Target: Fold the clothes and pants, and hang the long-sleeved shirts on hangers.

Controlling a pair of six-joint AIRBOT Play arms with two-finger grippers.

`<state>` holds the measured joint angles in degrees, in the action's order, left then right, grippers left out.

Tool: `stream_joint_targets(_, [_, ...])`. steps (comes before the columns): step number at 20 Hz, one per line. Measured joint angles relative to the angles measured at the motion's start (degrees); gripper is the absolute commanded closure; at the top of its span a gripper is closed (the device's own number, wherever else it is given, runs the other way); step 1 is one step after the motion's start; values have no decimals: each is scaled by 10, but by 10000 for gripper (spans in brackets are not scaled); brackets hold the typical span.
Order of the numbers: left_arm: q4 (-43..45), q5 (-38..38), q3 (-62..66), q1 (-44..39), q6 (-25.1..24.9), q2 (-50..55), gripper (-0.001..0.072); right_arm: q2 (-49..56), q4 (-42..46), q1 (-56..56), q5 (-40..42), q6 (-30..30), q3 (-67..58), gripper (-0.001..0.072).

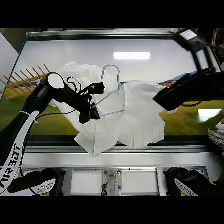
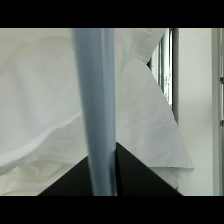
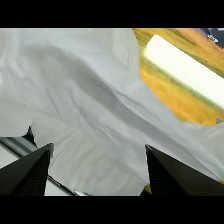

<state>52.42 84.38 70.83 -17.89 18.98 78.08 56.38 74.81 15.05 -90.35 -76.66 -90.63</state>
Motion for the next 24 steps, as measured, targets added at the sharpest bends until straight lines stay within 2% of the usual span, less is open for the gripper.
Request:
stream_joint_targets(2, [0, 0, 0, 0, 0, 0, 694, 7, -76, -93, -9, 48, 0, 79])
stream_joint_targets(5, [0, 0, 0, 0, 0, 0, 694, 28, -156, -200, -8, 81, 1, 78])
stream_joint_targets(8, [3, -5, 0, 0, 0, 0, 694, 46, -196, -258, -12, 88, 1, 79])
stream_joint_targets(10, [4, -9, 0, 0, 0, 0, 694, 54, -216, -276, -19, 113, 1, 79])
stream_joint_targets(18, [4, 15, 0, 19, 0, 0, 694, 102, -428, -404, -103, 372, 59, 78])
stream_joint_targets(24, [4, 28, 0, 32, -8, 0, 694, 139, -495, -459, -126, 537, 165, 78])
